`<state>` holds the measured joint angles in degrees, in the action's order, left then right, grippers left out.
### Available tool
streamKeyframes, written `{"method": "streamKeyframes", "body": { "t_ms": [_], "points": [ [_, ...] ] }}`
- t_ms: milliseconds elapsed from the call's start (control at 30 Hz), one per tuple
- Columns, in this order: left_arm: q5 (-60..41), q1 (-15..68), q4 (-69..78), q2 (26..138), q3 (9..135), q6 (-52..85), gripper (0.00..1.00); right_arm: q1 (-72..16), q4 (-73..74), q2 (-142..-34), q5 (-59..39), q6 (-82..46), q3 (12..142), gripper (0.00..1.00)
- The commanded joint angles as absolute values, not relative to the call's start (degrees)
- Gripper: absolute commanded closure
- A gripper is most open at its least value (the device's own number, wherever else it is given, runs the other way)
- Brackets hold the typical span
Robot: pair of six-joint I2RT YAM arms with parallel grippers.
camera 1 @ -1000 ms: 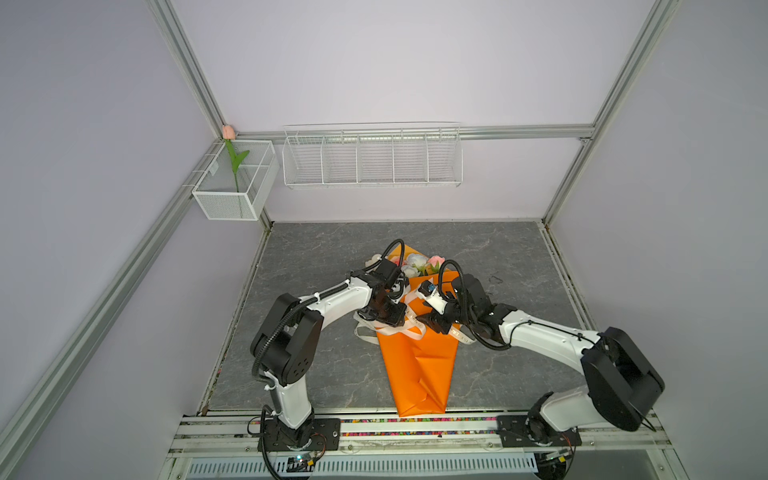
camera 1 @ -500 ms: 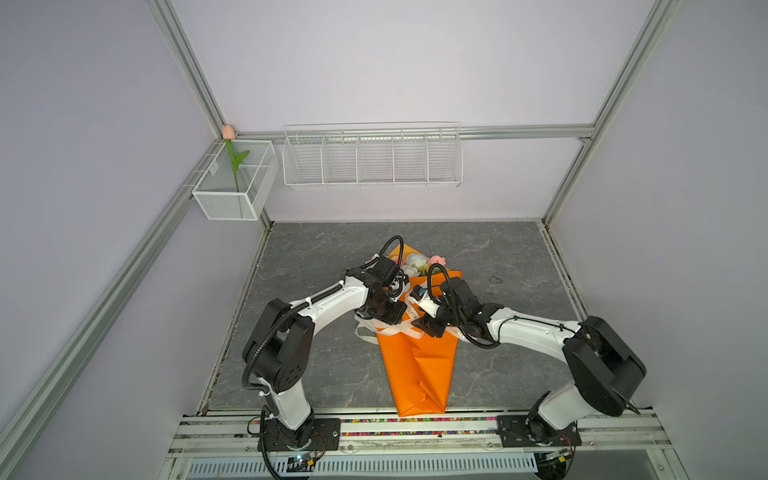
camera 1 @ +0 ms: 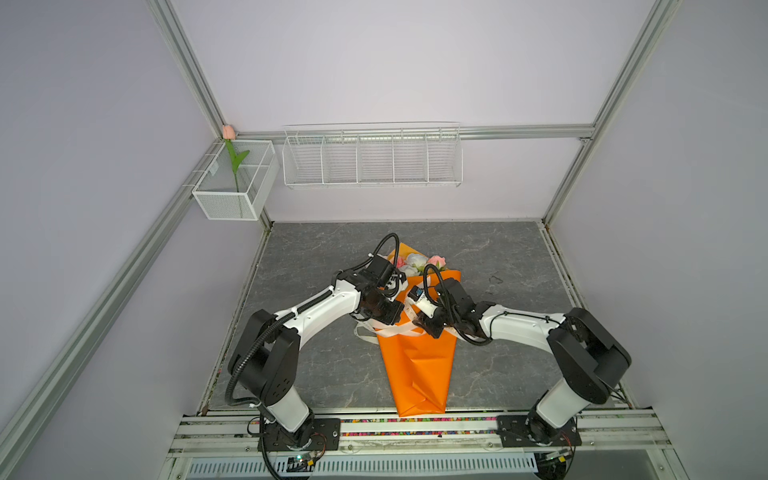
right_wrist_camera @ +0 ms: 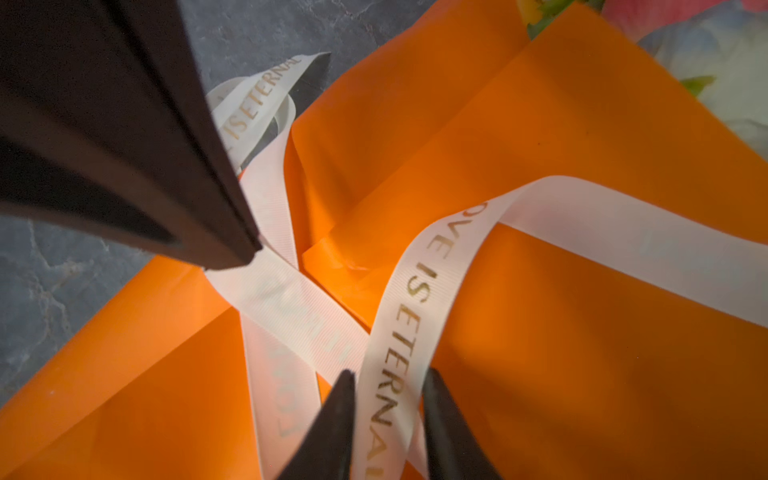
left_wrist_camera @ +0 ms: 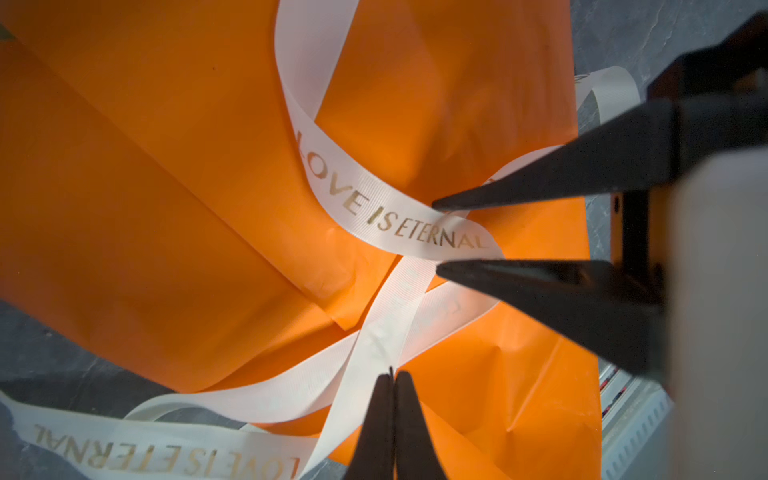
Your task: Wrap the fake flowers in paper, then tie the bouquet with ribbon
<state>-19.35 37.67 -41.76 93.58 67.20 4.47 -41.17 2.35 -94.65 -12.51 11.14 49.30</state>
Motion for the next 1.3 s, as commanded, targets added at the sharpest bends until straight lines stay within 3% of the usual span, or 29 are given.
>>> {"method": "streamKeyframes", "body": {
  "t_ms": [0,67,233,433,667,833,967,1033,1167,1267],
  "points": [
    [-19.0,37.2,-40.5,91.5,65.5,5.2,0.96,-41.8,1.4,-94.2,-13.6,12.1,52.2,0.88],
    [-17.7,37.0,-41.0,92.2,65.2,5.3,0.74,-42.1,1.2,-94.2,-12.8,12.3,52.3,0.92],
    [-14.0,36.9,-42.6,94.0,65.1,6.7,0.49,-42.1,1.0,-94.4,-13.6,12.3,52.3,0.94],
    [-15.9,36.2,-39.7,90.7,59.4,10.7,0.35,-42.2,1.0,-94.4,-12.6,12.2,52.1,0.94],
    [-17.9,36.2,-37.9,92.7,60.2,9.2,0.34,-42.3,1.8,-94.3,-12.7,11.7,52.0,0.94],
    [-17.8,36.2,-40.7,97.5,63.4,5.9,0.43,-42.3,2.4,-94.0,-12.9,11.0,52.1,0.94],
    [-18.0,36.2,-41.0,98.0,63.8,5.6,0.59,-42.3,2.7,-94.0,-12.7,10.8,52.2,0.94],
    [-18.1,36.2,-40.9,97.0,64.0,5.5,0.82,-42.4,2.8,-94.1,-12.6,10.8,52.2,0.94],
    [-17.4,36.2,-41.5,94.8,64.6,5.3,0.96,-42.4,2.9,-93.9,-11.9,10.5,51.9,0.94],
    [-16.7,36.2,-42.2,92.7,65.1,5.6,1.00,-42.4,2.5,-93.4,-11.5,9.8,52.1,0.94]
  ]
}}
